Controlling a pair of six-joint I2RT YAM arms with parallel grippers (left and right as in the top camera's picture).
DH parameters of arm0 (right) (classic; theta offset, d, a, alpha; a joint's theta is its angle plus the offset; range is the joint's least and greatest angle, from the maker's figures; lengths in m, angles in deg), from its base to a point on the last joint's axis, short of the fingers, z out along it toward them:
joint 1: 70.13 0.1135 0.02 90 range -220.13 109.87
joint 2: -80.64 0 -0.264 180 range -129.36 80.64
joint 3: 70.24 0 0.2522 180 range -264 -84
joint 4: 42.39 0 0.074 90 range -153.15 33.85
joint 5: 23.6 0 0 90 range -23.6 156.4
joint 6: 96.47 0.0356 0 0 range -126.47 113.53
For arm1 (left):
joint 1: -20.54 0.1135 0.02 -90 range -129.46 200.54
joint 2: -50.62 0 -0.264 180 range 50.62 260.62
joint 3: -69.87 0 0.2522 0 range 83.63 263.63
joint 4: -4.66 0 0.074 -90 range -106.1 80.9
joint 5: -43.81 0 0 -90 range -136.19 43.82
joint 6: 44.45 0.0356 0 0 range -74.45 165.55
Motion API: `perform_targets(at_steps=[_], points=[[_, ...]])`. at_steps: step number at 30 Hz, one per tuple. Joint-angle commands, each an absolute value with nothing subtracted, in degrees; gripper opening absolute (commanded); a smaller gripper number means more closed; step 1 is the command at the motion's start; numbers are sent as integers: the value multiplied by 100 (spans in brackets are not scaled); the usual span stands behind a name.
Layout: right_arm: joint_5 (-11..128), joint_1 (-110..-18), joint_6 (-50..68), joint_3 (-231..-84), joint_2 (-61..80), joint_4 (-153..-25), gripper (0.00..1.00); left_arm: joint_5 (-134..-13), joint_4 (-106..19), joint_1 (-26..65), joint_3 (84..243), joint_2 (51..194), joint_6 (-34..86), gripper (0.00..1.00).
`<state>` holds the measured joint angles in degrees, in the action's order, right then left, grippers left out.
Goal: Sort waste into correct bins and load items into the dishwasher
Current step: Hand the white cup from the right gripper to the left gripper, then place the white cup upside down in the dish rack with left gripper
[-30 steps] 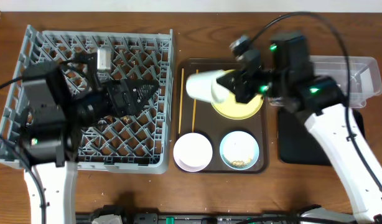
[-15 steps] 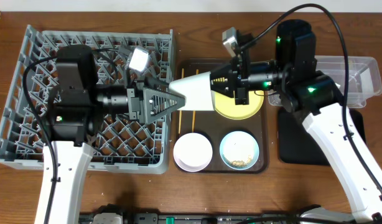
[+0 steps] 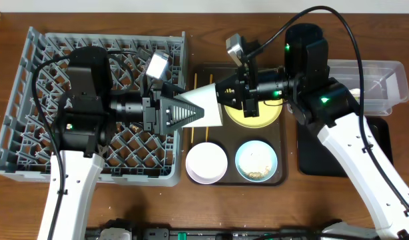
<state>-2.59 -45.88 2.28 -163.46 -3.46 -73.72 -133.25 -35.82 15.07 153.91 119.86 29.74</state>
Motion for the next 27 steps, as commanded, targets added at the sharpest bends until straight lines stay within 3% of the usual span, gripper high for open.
perform_targets(at_steps=[1, 4, 7, 12, 17, 20, 22, 27], points=[[340, -4573, 338, -16388, -370, -7308, 1, -13620, -3598, 1430, 15503, 11948, 3022, 77], [495, -4573, 362, -16388, -370, -7302, 1, -13620, -3598, 1430, 15503, 11948, 3022, 78], [578, -4573, 381, -16388, -370, -7262, 1, -13620, -3598, 1430, 15503, 11948, 2908, 88], [578, -4573, 379, -16388, -370, -7216, 1, -13622, -3598, 1430, 15503, 11948, 2880, 89], [578, -4573, 379, -16388, -370, -7229, 1, -13616, -3593, 1430, 15503, 11948, 2882, 73], [598, -4573, 379, -16388, -370, -7227, 2, -13548, -3596, 1437, 15503, 11948, 2882, 71], [694, -4575, 379, -16388, -370, -7238, 12, -13435, -3596, 1443, 15503, 11948, 2882, 71], [1229, -4706, 375, -16388, -357, -7431, 54, -13207, -3602, 1800, 15503, 11948, 2891, 63]])
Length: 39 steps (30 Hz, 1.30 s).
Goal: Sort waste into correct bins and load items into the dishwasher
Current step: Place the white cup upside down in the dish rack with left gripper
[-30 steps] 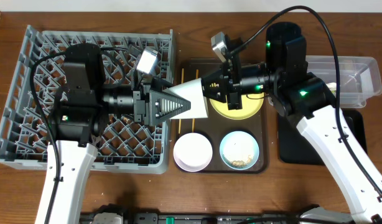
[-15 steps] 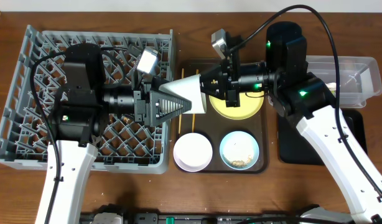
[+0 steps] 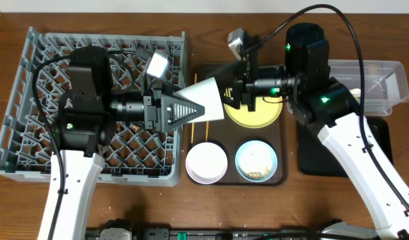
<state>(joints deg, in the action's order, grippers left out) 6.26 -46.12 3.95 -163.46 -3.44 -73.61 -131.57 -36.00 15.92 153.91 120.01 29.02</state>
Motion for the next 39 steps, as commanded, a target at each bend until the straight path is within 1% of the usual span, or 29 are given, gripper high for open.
perform_targets(at_steps=[1, 2, 5, 8, 9, 12, 15, 18, 21, 25, 27, 30, 35, 39], points=[[1352, -4772, 375, -16388, -337, -7520, 59, -13207, -3631, 1937, 15503, 11946, 2871, 60], [1478, -4846, 375, -16388, -324, -7621, 62, -13194, -3711, 2088, 15503, 11940, 2838, 58], [1747, -5097, 373, -16388, -263, -8003, 64, -13096, -4146, 2606, 15503, 11900, 2790, 57], [1760, -5231, 189, -16388, -219, -8464, 65, -12335, -4809, 3133, 15500, 11819, 2812, 57], [1822, -5233, 124, -16388, -217, -8646, 65, -11979, -5038, 3266, 15503, 11789, 2834, 57], [2038, -5172, -154, -16388, -219, -9358, 65, -10027, -6046, 3662, 15503, 11634, 2851, 57], [2468, -5049, -429, -16388, -219, -10099, 66, -8545, -6736, 3810, 15503, 11489, 2856, 57], [3045, -4883, -491, -16386, -221, -10580, 69, -7205, -7287, 3854, 15503, 11391, 2694, 57], [3470, -4713, -486, -16386, -221, -10790, 70, -6062, -7820, 3854, 15500, 11395, 2497, 57], [3679, -4514, -486, -16386, -221, -10862, 71, -4871, -8293, 3854, 15479, 11511, 2373, 57], [3745, -4451, -486, -16386, -223, -10847, 71, -4657, -8328, 3865, 15389, 11579, 2357, 57], [3810, -4376, -484, -16386, -223, -10842, 72, -4659, -8216, 3959, 15164, 11701, 2333, 57], [3810, -4337, -484, -16386, -223, -10871, 72, -4683, -7888, 4331, 14906, 12075, 2338, 57], [3810, -4337, -484, -16386, -223, -10864, 72, -5238, -7659, 4626, 14775, 12412, 2342, 57]])
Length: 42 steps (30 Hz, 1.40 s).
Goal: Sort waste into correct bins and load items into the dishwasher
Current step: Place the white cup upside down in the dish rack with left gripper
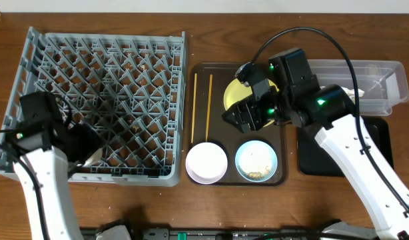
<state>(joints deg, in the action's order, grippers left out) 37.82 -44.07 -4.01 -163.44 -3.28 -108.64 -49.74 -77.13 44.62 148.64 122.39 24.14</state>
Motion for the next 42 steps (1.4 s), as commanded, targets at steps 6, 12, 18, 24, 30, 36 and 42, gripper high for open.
perform_targets(at_steps=[6, 12, 18, 24, 30, 36, 42], points=[[3810, -4337, -484, -16386, -223, -10864, 72, -5518, -7602, 4661, 14760, 12873, 2456, 58], [3810, -4337, -484, -16386, -223, -10845, 72, -5518, -7473, 4661, 14760, 13216, 2491, 66], [3808, -4337, -484, -16386, -223, -10847, 72, -5522, -7480, 4661, 14786, 13247, 2493, 90], [3810, -4337, -484, -16386, -223, -10842, 72, -5767, -7563, 4661, 14974, 12917, 2635, 93], [3817, -4337, -484, -16386, -223, -10840, 72, -6687, -7504, 4648, 15024, 12335, 3079, 90], [4088, -4315, -309, -16386, -226, -10788, 69, -6748, -7455, 4543, 15026, 11706, 3590, 62], [4090, -4252, -248, -16386, -226, -10654, 66, -6169, -7287, 4252, 14814, 11732, 3540, 20]])
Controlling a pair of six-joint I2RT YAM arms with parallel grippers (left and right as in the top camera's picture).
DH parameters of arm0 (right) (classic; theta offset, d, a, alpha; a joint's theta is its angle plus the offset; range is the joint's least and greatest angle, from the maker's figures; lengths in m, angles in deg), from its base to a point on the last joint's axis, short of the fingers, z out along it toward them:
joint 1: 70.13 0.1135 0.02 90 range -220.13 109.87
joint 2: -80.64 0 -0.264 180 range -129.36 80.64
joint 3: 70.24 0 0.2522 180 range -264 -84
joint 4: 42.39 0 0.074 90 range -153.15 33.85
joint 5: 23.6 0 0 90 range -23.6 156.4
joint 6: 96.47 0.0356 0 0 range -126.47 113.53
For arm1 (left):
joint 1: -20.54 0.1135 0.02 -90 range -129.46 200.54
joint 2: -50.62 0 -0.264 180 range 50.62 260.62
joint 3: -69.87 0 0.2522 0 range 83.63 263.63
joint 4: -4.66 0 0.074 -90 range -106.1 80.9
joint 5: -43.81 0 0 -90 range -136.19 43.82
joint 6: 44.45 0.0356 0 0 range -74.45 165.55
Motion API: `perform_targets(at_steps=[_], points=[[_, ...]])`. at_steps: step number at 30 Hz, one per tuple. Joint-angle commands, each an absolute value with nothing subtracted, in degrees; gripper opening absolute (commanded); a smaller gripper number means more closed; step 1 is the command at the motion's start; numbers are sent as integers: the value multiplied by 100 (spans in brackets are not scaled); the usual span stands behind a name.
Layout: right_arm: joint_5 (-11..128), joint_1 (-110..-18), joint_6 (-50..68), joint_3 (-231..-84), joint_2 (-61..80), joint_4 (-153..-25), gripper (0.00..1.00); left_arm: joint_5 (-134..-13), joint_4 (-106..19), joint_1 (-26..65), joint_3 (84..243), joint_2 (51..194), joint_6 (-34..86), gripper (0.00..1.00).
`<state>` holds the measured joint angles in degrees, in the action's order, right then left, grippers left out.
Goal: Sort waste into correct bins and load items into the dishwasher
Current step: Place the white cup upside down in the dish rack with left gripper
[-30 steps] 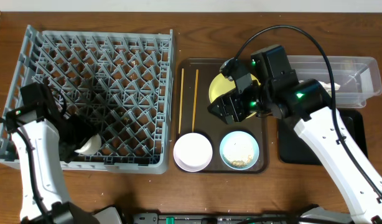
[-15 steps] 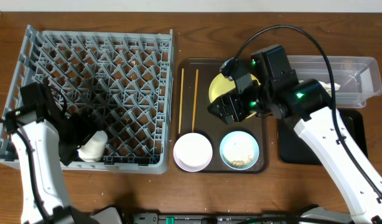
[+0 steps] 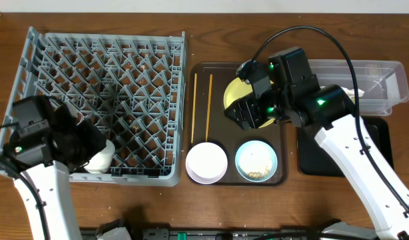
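Observation:
A white cup [image 3: 102, 159] rests in the front-left corner of the grey dishwasher rack [image 3: 124, 67]. My left gripper [image 3: 84, 143] sits right beside the cup, its fingers hidden under the arm. The brown tray [image 3: 284, 133] carries two chopsticks [image 3: 210, 107], a yellow plate [image 3: 236, 90], a white bowl [image 3: 206, 162] and a blue bowl [image 3: 256, 161] with crumbs. Over the plate's front left part hovers my right gripper [image 3: 236, 115], which looks open and empty.
A clear plastic bin [image 3: 371, 80] stands at the back right, with a black bin [image 3: 321, 153] in front of it. My right arm crosses over both. The rack's raised walls border the tray's left side.
The left arm has shifted slightly forward and right, and more of the white cup now shows in the rack corner. My right gripper has edged up and right over the plate.
First my left gripper held the white cup over the rack's right edge, with my right gripper at the cup's rim. Then the right gripper stood back from it. Later the left arm was at the rack's front-left corner, where the cup now lies.

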<state>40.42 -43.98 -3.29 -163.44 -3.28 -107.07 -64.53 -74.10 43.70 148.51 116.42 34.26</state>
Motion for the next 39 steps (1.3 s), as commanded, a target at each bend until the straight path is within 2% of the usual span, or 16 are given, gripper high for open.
perform_targets(at_steps=[1, 3, 6, 13, 19, 32, 34, 35, 39], points=[[4090, -4243, -222, -16386, -226, -10628, 65, -6132, -7171, 4219, 14705, 11798, 3533, 19], [4090, -4221, -220, -16386, -226, -10611, 66, -5868, -7016, 4197, 14515, 11959, 3328, 19], [4088, -4188, -220, -16386, -226, -10613, 66, -5708, -6795, 4199, 14309, 12289, 3144, 8], [4090, -4164, -222, -16386, -226, -10609, 66, -5756, -6653, 4199, 14309, 12812, 3133, 8], [4088, -4155, -222, -16386, -226, -10609, 66, -4650, -7005, 4243, 14322, 12759, 2559, 8], [4092, -4155, -224, -16386, -226, -10609, 67, -4268, -7637, 4339, 14886, 12396, 2288, 9], [4090, -4155, -224, -16386, -226, -10613, 68, -4294, -7635, 4328, 14941, 12261, 2224, 15], [4092, -4155, -222, -16386, -226, -10611, 68, -4497, -7613, 4307, 14941, 12154, 2233, 23], [4092, -4155, -222, -16386, -226, -10554, 71, -5608, -7471, 4105, 14941, 11929, 2941, 32]])
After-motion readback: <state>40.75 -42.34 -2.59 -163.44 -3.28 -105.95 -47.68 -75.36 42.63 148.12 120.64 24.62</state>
